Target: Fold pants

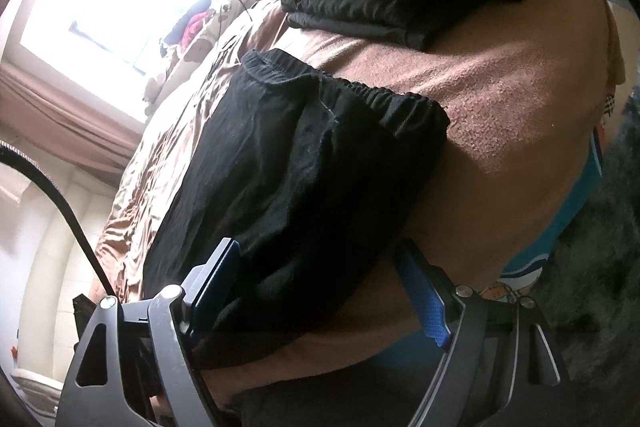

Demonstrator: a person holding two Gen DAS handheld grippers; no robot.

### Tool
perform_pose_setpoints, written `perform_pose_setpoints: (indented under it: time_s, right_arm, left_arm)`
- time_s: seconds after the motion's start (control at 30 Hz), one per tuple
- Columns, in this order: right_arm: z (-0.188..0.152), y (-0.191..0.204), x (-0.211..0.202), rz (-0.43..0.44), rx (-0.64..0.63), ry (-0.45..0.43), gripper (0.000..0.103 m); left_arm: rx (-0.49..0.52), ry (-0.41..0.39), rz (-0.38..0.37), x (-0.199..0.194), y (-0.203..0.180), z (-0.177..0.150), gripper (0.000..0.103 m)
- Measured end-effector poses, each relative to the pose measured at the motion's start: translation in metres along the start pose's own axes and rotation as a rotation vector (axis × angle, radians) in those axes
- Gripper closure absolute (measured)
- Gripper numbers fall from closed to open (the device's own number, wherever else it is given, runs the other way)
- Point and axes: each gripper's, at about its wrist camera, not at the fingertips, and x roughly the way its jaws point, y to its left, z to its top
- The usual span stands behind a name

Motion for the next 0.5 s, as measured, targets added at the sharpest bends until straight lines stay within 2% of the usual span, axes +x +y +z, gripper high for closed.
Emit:
perform_pose_setpoints:
  time_s: [0.1,0.17,0.23,0.27,0.4,0.43,0.5]
  right_arm:
    - [0.003,-0.002,0.001,0.013,-0.006,0.007,0.024]
    - [0.006,-0.004,0.002,0.019,-0.003,0.004,0.024]
    - [0.008,-0.007,0.002,0.036,0.009,-0.015,0.024]
    - [0.009,-0.01,0.003,0.048,0.019,-0.024,0.027]
    - [0.014,-0.018,0.004,0.107,0.062,-0.04,0.055]
    - [0.014,-0.02,0.003,0.13,0.076,-0.045,0.057]
    - [0.013,-0.026,0.0,0.176,0.099,-0.062,0.057]
  left_arm:
    - [-0.024,-0.01,-0.044,0.0,0.009,-0.005,0.043]
    - [-0.053,-0.011,-0.066,0.0,0.017,-0.006,0.055]
    - [-0.076,-0.017,-0.095,-0.001,0.023,-0.005,0.061]
    - [-0.085,-0.02,-0.108,-0.001,0.025,-0.005,0.065]
    - [-0.105,-0.051,-0.18,-0.007,0.028,-0.002,0.069]
    - [-0.111,-0.062,-0.206,-0.009,0.029,-0.003,0.069]
    - [-0.12,-0.052,-0.213,-0.006,0.033,-0.004,0.069]
